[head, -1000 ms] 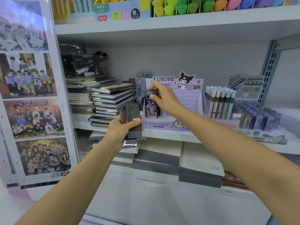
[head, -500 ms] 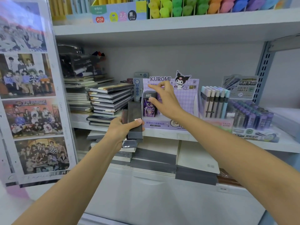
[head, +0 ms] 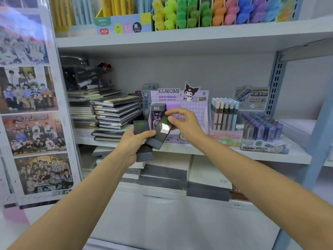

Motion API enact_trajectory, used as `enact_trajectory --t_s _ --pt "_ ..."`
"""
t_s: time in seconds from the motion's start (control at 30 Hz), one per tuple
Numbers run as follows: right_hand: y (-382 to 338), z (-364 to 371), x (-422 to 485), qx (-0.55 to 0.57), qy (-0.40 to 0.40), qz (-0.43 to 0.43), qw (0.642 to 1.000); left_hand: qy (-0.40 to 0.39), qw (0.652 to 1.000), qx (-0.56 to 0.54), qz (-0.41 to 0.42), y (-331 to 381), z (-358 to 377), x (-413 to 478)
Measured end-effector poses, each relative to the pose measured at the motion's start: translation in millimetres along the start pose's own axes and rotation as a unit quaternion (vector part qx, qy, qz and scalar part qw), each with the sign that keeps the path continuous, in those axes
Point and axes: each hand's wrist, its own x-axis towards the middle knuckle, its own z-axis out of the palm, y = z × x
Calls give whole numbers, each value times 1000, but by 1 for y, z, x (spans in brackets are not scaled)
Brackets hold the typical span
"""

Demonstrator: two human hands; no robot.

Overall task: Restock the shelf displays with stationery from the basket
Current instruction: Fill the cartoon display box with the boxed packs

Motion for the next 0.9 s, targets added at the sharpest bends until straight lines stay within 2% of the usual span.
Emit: enact_trajectory --t_s 0.13,0.2,0.33,0.43,0.53,0.63,0.7,0.8,0.9 --pt "4 -14 -12 -65 -115 -21 991 35 999 -23 -24 9 2 -4" --pt "7 -18 -17 -121 -147 -51 980 40 997 -41 -49 14 2 -7" --pt "10 -19 -20 -105 -89 -42 990 -25 989 -131 -63 19 3 -12" --pt "9 -17 -17 -65 -89 -16 994 -59 983 -167 -47 19 3 -12" --pt "9 -11 -18 -47 -126 -6 991 -32 995 -89 23 13 6 -11" --pt "9 -4 -18 -102 -164 -17 981 3 997 -50 64 7 4 -8" --pt "4 1 -13 -109 -149 -30 982 11 996 -23 82 7 0 -4" --pt "-11 8 0 -62 -108 -71 990 -3 993 45 105 9 -4 1" --pt "-21 14 18 -89 -80 -98 988 -5 995 19 96 15 -7 8"
